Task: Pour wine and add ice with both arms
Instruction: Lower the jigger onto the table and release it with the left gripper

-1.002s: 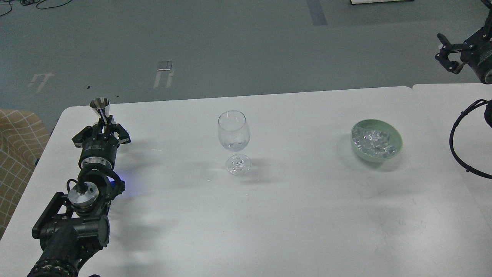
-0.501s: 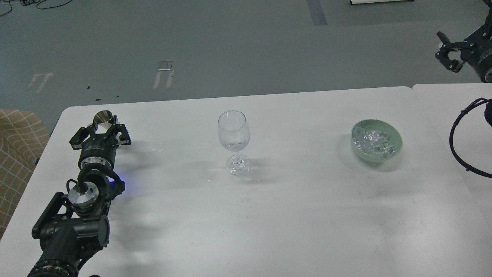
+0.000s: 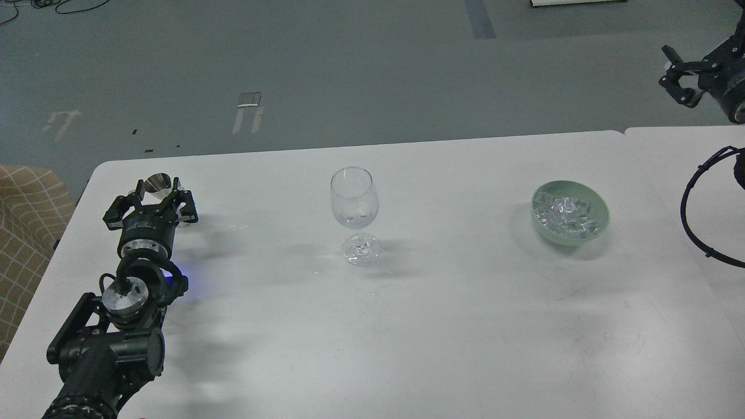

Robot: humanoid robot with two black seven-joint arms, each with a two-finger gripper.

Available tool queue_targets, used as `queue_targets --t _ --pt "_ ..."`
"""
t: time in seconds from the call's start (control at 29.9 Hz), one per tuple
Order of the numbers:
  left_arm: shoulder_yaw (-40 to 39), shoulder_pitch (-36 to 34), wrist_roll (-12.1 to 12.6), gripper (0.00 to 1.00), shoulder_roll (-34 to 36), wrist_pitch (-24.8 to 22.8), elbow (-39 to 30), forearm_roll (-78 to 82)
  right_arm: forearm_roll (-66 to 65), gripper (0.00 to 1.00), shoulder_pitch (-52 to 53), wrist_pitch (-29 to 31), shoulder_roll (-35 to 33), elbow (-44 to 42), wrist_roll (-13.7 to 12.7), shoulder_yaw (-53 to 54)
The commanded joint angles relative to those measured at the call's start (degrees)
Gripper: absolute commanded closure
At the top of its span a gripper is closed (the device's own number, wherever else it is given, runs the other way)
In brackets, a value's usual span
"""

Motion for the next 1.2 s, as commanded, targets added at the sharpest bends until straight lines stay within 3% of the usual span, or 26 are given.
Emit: queue_targets --t 0.0,0.13,0.23,0.5,0.57,0.73,0.94,1.1,1.17 --pt "-0.1 -0.1 -0.1 0.21 0.2 0.1 -0.1 0.1 0.0 0.0 0.0 0.0 0.0 0.1 0.0 0.0" --pt "-0.1 0.1 -0.1 0.2 0.7 0.9 -3.5 0.1 0.1 0.0 0.1 0.1 -0.3 0.2 0.0 0.0" --pt "0.1 0.0 0.1 0.2 1.7 4.7 -7.4 0.4 0.2 0.0 0.1 0.2 -0.4 0.3 0.0 0.0" --pt "1.9 -3.2 1.0 0.08 6.6 9.5 -14.8 1.0 -0.5 0.0 0.0 0.4 -0.7 6.9 0.1 -0.4" --pt "4.7 -6.3 0.9 0.03 7.4 11.4 -14.6 1.8 -1.1 0.0 0.6 0.4 -0.7 7.9 0.4 -2.5" --pt "11.7 -12.5 0.7 0.03 9.5 12.2 -14.6 3.1 -1.1 0.0 1.4 0.4 -0.6 8.3 0.6 -4.1" --pt "13.3 -16.8 1.2 0.04 11.8 12.6 -14.6 3.3 -8.5 0.0 5.4 0.7 -2.4 7.8 0.0 -6.1" --pt "13.1 -16.7 7.9 0.04 13.3 10.1 -15.5 3.6 -20.1 0.0 9.8 1.1 -2.9 8.1 0.2 -12.0" --pt "12.9 -15.9 9.4 0.04 13.4 5.0 -15.4 3.6 -24.5 0.0 10.1 1.1 -4.3 8.4 0.4 -13.8"
